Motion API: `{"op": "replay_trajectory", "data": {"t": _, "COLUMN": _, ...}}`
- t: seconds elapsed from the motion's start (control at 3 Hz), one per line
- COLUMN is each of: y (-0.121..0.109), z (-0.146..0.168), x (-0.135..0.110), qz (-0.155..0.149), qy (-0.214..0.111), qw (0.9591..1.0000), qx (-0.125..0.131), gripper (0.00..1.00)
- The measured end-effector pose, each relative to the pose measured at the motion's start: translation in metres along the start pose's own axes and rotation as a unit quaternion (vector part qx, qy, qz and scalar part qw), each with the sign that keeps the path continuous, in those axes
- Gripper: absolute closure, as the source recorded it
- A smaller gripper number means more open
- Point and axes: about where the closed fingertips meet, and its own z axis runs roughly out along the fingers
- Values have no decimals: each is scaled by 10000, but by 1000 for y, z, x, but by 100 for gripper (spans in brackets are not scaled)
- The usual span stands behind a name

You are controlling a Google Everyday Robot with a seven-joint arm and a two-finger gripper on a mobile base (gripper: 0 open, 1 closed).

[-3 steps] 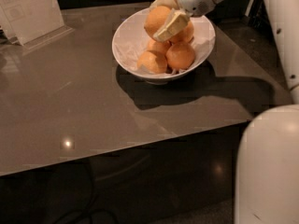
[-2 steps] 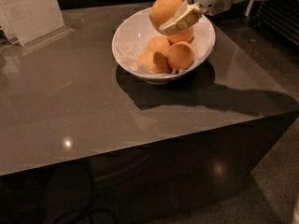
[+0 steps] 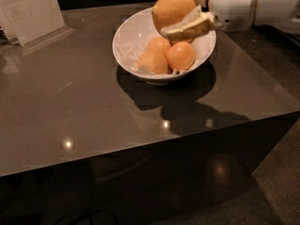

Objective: Pick orange from white bowl

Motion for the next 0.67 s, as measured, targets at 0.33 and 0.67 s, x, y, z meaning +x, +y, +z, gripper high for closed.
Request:
{"op": "replay_trajectory", "data": {"t": 0.33, "y": 26, "z": -20, "x": 31, "qz": 315, "qy": 247, "qw": 9992, "qx": 4, "gripper": 100}}
{"op": "replay_trajectory", "data": {"t": 0.67, "y": 26, "z": -20, "x": 31, "qz": 315, "qy": 246, "qw": 9992, "qx": 4, "gripper": 100}}
